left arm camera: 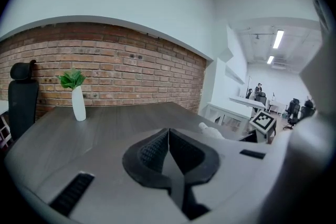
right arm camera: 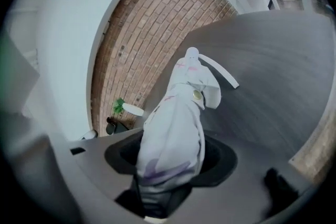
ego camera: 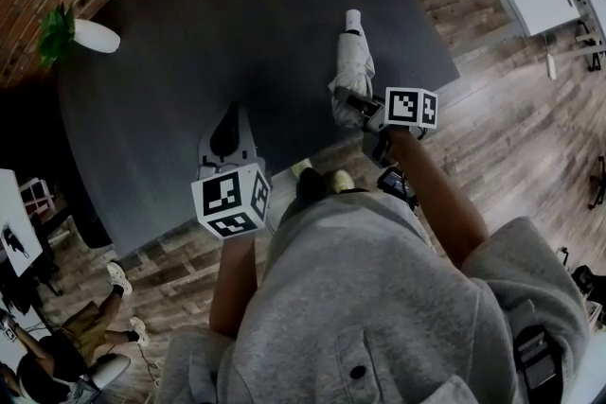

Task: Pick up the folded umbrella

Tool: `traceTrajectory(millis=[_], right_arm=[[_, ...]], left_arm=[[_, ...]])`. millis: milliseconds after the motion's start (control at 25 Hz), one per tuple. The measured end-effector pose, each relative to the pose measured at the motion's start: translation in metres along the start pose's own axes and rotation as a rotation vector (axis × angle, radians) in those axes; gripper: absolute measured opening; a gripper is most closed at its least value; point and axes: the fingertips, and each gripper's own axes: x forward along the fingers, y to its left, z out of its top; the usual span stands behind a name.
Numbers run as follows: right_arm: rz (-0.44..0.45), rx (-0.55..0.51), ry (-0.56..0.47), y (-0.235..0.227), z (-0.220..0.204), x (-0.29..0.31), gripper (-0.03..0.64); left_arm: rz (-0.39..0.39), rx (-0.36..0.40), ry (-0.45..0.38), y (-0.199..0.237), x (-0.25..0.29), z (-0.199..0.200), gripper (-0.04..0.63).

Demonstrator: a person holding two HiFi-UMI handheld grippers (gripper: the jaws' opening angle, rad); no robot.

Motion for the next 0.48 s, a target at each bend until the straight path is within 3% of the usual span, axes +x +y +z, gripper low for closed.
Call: traceTrajectory(millis=[200,480], right_arm=[[0.109,-0.153,-0.110,0.040,0.022,-0.034,0.250],[0.151,-0.454,-0.257,0.088,0.041,-0.097,0.251]], left_arm=[[0.006,0.010,-0.013,-0.017,-0.015,0.002,0.014],[0.003,0.037,-0.047,-0.056,-0.037,0.007,0.014]])
